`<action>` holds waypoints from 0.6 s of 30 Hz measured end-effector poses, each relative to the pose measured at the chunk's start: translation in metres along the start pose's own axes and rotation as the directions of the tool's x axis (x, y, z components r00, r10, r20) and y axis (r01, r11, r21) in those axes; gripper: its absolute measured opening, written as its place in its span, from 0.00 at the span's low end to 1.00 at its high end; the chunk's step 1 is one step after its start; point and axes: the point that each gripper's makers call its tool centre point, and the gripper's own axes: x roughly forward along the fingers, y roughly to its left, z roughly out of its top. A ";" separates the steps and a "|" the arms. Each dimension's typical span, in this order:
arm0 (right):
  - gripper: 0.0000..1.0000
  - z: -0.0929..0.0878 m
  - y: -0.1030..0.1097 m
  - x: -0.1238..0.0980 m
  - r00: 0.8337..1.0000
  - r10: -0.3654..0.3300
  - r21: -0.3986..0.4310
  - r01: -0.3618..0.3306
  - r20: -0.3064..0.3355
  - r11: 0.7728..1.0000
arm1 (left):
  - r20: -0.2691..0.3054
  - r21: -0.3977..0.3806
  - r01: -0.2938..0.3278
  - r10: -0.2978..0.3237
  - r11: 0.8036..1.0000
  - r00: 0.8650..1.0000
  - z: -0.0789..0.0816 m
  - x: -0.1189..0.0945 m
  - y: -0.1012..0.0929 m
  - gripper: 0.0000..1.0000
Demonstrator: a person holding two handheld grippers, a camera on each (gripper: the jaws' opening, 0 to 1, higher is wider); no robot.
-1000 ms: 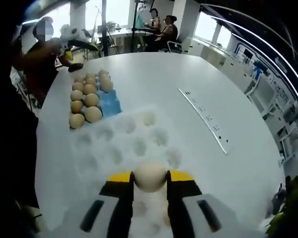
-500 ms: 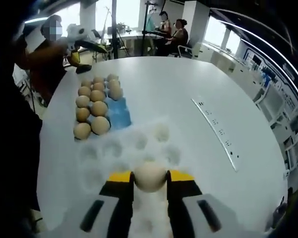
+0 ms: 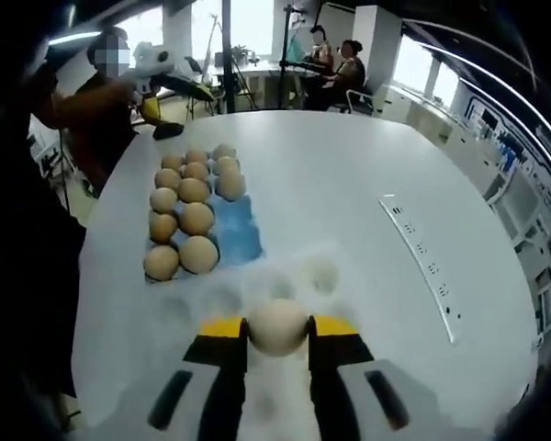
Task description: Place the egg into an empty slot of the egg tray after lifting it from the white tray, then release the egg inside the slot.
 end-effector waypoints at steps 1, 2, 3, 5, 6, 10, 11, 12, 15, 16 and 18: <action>0.25 0.001 0.001 0.002 1.000 0.002 -0.007 -0.002 -0.004 1.000 | 0.002 0.000 -0.001 0.001 1.000 1.000 0.000 0.000 0.000 0.71; 0.25 0.001 0.002 0.002 1.000 0.003 -0.014 -0.003 -0.005 1.000 | 0.002 0.001 -0.002 0.002 1.000 1.000 0.001 0.000 0.001 0.71; 0.25 0.001 0.003 0.003 1.000 0.010 -0.024 -0.010 -0.011 1.000 | 0.002 0.001 -0.003 0.003 1.000 1.000 0.001 -0.001 0.001 0.71; 0.25 0.002 0.004 0.005 1.000 0.020 -0.030 -0.020 -0.008 0.999 | 0.002 0.000 -0.003 0.003 1.000 1.000 0.001 -0.002 0.001 0.71; 0.25 0.003 0.004 0.005 1.000 0.022 -0.030 -0.022 -0.008 0.999 | 0.003 0.001 -0.004 0.004 1.000 1.000 0.001 -0.002 0.001 0.71; 0.25 0.011 0.005 0.011 0.999 0.032 -0.045 -0.032 -0.002 0.998 | 0.002 0.001 -0.007 0.007 1.000 1.000 0.001 -0.002 0.002 0.71; 0.25 0.013 0.006 0.012 0.999 0.035 -0.046 -0.035 0.001 0.998 | 0.002 0.001 -0.006 0.006 1.000 1.000 0.001 -0.002 0.001 0.71; 0.25 0.015 0.007 0.014 0.999 0.039 -0.046 -0.038 0.004 0.998 | 0.002 0.002 -0.004 0.004 1.000 1.000 0.001 -0.001 0.001 0.71; 0.25 0.021 0.012 0.021 0.999 0.053 -0.063 -0.053 0.007 0.997 | 0.003 0.002 -0.004 0.004 1.000 1.000 0.001 -0.001 0.001 0.71; 0.25 0.022 0.013 0.023 0.998 0.055 -0.070 -0.054 0.007 0.996 | 0.006 0.003 -0.004 0.004 1.000 1.000 0.002 -0.001 0.001 0.71; 0.25 0.024 0.015 0.025 0.998 0.066 -0.079 -0.065 0.005 0.995 | 0.007 0.002 -0.003 0.003 1.000 1.000 0.002 -0.001 0.002 0.71</action>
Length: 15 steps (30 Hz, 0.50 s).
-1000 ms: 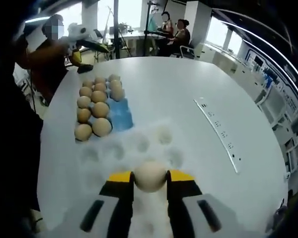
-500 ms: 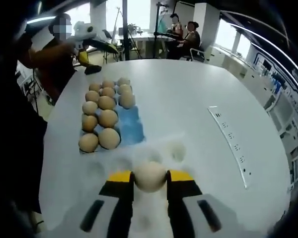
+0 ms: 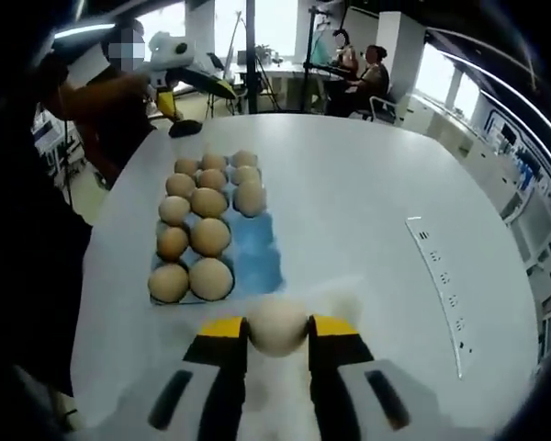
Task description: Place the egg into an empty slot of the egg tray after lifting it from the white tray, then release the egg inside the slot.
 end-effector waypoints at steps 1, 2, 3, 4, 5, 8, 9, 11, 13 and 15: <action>0.25 0.002 0.000 0.002 1.000 0.005 -0.004 -0.005 0.006 1.000 | -0.003 0.003 -0.004 0.004 1.000 1.000 -0.001 0.000 0.001 0.71; 0.25 0.004 0.000 0.002 1.000 0.005 -0.008 -0.005 0.009 1.000 | -0.002 -0.001 -0.005 0.005 1.000 1.000 -0.001 -0.001 0.001 0.71; 0.25 0.007 -0.001 0.004 1.000 0.008 -0.011 -0.008 0.010 1.000 | 0.001 -0.003 -0.005 0.005 1.000 1.000 -0.001 -0.001 0.001 0.71; 0.25 0.008 -0.001 0.005 1.000 0.010 -0.014 -0.010 0.012 1.000 | 0.001 -0.002 -0.004 0.004 1.000 1.000 -0.001 -0.001 0.001 0.71; 0.25 0.011 0.000 0.007 1.000 0.013 -0.020 -0.013 0.016 1.000 | -0.004 -0.001 -0.005 0.005 1.000 1.000 -0.002 -0.001 0.001 0.71; 0.26 0.017 0.002 0.012 0.999 0.028 -0.032 -0.027 0.020 0.999 | -0.006 -0.003 -0.004 0.004 1.000 1.000 -0.002 0.000 0.000 0.70; 0.26 0.018 0.002 0.013 0.999 0.028 -0.035 -0.028 0.020 0.999 | -0.006 -0.002 -0.004 0.004 1.000 1.000 -0.002 0.000 0.000 0.70; 0.26 0.022 0.004 0.016 0.999 0.039 -0.043 -0.038 0.022 0.998 | -0.002 -0.004 -0.002 0.002 1.000 1.000 -0.001 0.000 -0.001 0.70; 0.26 0.026 0.005 0.019 0.999 0.045 -0.052 -0.044 0.028 0.998 | -0.003 -0.004 -0.003 0.003 1.000 1.000 -0.001 0.000 -0.001 0.70; 0.26 0.030 0.007 0.023 0.998 0.051 -0.062 -0.049 0.030 0.997 | -0.001 -0.004 -0.003 0.003 1.000 1.000 -0.001 0.000 -0.001 0.70</action>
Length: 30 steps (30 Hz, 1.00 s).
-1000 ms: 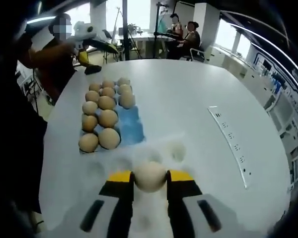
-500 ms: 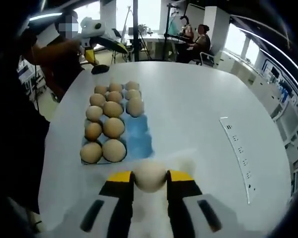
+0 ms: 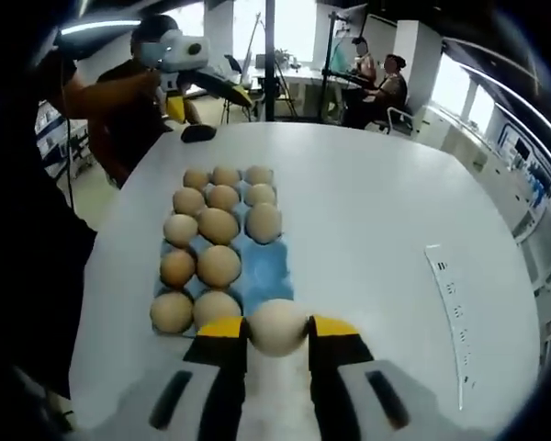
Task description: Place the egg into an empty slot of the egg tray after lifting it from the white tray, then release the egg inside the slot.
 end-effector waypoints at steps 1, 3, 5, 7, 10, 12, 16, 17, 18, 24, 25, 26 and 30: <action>0.26 0.002 0.001 0.002 1.000 0.003 -0.005 -0.003 0.003 1.000 | 0.000 0.000 0.000 0.000 1.000 1.000 0.000 0.000 0.000 0.70; 0.26 0.006 0.002 0.005 1.000 0.012 -0.011 -0.012 0.005 1.000 | -0.002 0.000 -0.002 0.002 1.000 1.000 0.000 -0.001 0.001 0.70; 0.26 0.009 0.003 0.008 1.000 0.019 -0.018 -0.019 0.008 1.000 | 0.002 -0.001 -0.004 0.004 1.000 1.000 0.000 -0.001 0.001 0.70; 0.26 0.011 0.003 0.010 1.000 0.023 -0.023 -0.022 0.009 0.999 | 0.003 -0.002 -0.006 0.006 1.000 1.000 0.000 -0.002 0.002 0.70; 0.26 0.014 0.004 0.013 1.000 0.029 -0.030 -0.029 0.011 0.999 | 0.000 -0.002 -0.009 0.009 1.000 1.000 -0.001 -0.004 0.003 0.70; 0.26 0.017 0.005 0.016 0.999 0.031 -0.032 -0.031 0.016 0.999 | 0.001 -0.003 -0.012 0.012 1.000 1.000 -0.001 -0.004 0.004 0.70; 0.26 0.022 0.007 0.021 0.999 0.041 -0.040 -0.040 0.021 0.998 | 0.000 -0.004 -0.011 0.011 1.000 1.000 -0.002 -0.005 0.004 0.70; 0.26 0.024 0.008 0.023 0.999 0.044 -0.041 -0.044 0.021 0.998 | -0.001 -0.005 -0.010 0.010 1.000 1.000 -0.002 -0.005 0.004 0.70; 0.26 0.025 0.008 0.025 0.999 0.048 -0.041 -0.047 0.022 0.998 | -0.001 -0.005 -0.011 0.011 1.000 1.000 -0.002 -0.004 0.004 0.70; 0.26 0.033 0.009 0.037 0.998 0.063 -0.052 -0.061 0.029 0.997 | -0.002 -0.005 -0.007 0.007 1.000 1.000 -0.002 -0.004 0.004 0.69; 0.26 0.034 0.009 0.039 0.997 0.066 -0.052 -0.064 0.031 0.997 | -0.003 -0.006 -0.007 0.007 1.000 1.000 -0.002 -0.004 0.004 0.69; 0.26 0.035 0.008 0.041 0.997 0.069 -0.049 -0.068 0.033 0.996 | -0.004 -0.007 -0.007 0.007 1.000 1.000 -0.002 -0.004 0.004 0.69; 0.26 0.036 0.009 0.047 0.996 0.079 -0.050 -0.078 0.027 0.996 | -0.004 -0.007 -0.009 0.008 1.000 1.000 -0.002 -0.004 0.003 0.69</action>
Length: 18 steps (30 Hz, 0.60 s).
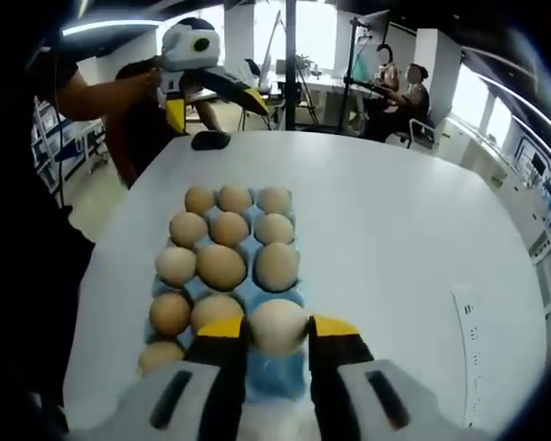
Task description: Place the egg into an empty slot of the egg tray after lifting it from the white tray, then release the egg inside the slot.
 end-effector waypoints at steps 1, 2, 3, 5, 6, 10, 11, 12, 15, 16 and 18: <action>0.26 0.000 0.000 0.002 1.000 0.004 0.000 -0.004 -0.002 1.000 | 0.001 0.000 -0.001 0.001 1.000 1.000 0.000 0.000 0.000 0.69; 0.26 0.000 0.000 0.004 1.000 0.007 0.002 -0.007 -0.005 1.000 | 0.002 0.000 -0.001 0.001 1.000 1.000 0.000 0.000 0.000 0.69; 0.26 0.000 -0.001 0.005 1.000 0.008 0.002 -0.008 -0.006 1.000 | 0.002 0.001 -0.002 0.002 1.000 1.000 0.000 -0.001 0.001 0.69; 0.26 -0.001 0.000 0.008 1.000 0.017 0.012 -0.017 -0.010 1.000 | 0.000 -0.002 -0.002 0.002 1.000 1.000 0.000 -0.001 0.001 0.69; 0.26 -0.002 -0.001 0.009 1.000 0.017 0.009 -0.017 -0.013 1.000 | -0.002 -0.001 -0.003 0.003 1.000 1.000 -0.001 -0.001 0.001 0.69; 0.26 -0.005 -0.002 0.012 0.999 0.022 0.015 -0.022 -0.024 1.000 | -0.003 -0.004 -0.004 0.004 1.000 1.000 -0.002 -0.002 0.001 0.69; 0.26 -0.006 -0.002 0.013 0.999 0.027 0.020 -0.027 -0.030 0.999 | -0.002 -0.005 -0.005 0.005 1.000 1.000 -0.002 -0.002 0.002 0.69; 0.26 -0.006 -0.002 0.013 0.999 0.029 0.021 -0.029 -0.028 0.999 | 0.000 -0.005 -0.006 0.006 1.000 1.000 -0.002 -0.002 0.002 0.69; 0.26 -0.007 0.000 0.015 0.999 0.037 0.022 -0.036 -0.035 0.999 | 0.001 -0.005 -0.004 0.004 1.000 1.000 -0.001 -0.001 0.002 0.69; 0.26 -0.007 0.000 0.016 0.999 0.039 0.019 -0.038 -0.038 0.999 | 0.001 -0.002 -0.004 0.004 1.000 1.000 -0.001 -0.001 0.002 0.69; 0.26 -0.008 0.000 0.017 0.998 0.041 0.020 -0.041 -0.041 0.999 | 0.004 -0.006 -0.005 0.005 1.000 1.000 0.000 -0.001 0.002 0.69</action>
